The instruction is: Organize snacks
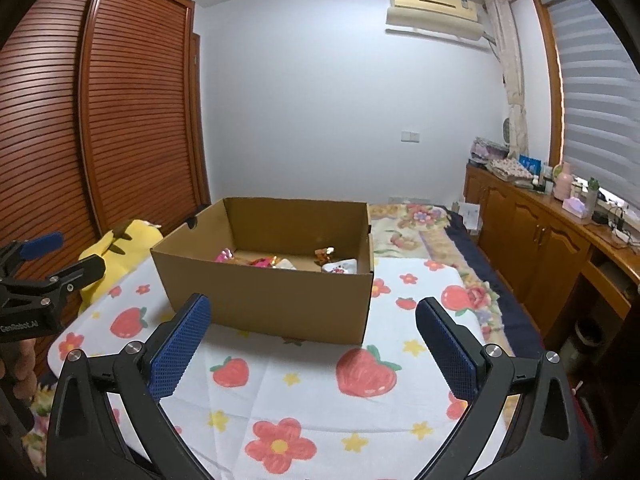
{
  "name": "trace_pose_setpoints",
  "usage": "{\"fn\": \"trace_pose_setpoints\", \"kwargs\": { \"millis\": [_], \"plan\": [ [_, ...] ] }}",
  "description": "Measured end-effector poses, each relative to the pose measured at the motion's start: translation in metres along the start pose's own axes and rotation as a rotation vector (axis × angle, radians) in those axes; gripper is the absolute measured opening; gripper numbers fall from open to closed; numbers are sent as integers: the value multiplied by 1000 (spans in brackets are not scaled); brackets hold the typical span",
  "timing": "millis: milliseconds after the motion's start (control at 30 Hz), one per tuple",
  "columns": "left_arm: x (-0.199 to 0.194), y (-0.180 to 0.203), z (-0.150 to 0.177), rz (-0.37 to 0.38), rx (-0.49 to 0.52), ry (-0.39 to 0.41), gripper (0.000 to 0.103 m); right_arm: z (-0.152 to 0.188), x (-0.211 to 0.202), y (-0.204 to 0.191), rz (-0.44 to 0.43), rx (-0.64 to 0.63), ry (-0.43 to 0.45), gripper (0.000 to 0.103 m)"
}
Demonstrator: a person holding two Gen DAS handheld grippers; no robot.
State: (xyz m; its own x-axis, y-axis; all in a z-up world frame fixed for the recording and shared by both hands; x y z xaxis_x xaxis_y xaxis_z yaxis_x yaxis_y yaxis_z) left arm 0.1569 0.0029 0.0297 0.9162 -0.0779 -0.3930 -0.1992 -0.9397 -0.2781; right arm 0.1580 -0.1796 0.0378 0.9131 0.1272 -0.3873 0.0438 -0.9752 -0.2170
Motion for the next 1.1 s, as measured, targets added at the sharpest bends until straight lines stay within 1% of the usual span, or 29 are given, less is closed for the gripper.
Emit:
{"fn": "trace_pose_setpoints", "kwargs": {
  "millis": [200,467,633,833,967,1100],
  "plan": [
    [-15,7,4,-7,17,8,103,-2,-14,0,16,8,34,103],
    [-31,3,11,-54,5,1,103,-3,-41,0,29,9,81,103],
    [-36,5,21,-68,14,-13,103,3,-50,2,27,18,83,103],
    [-40,1,34,-71,-21,-18,103,11,-53,8,38,29,78,103],
    [-40,4,45,-82,-9,-30,103,20,-54,13,43,33,72,103],
    [-38,4,55,-71,-25,-44,103,29,-53,20,52,43,60,103]
  ]
}}
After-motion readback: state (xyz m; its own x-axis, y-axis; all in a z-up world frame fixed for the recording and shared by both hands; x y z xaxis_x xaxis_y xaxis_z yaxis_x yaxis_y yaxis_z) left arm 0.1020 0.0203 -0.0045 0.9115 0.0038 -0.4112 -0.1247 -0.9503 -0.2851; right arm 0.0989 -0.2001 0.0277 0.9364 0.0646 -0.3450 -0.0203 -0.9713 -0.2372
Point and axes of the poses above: each gripper's, at about its wrist camera, not at the fingertips, and x roughly the way its jaws point, y to its right, z to its underside, the point moved 7 cm from there along x, roughly the way its jaws point, and after that the axes turned 14 degrees about x, right-handed, at the moved point
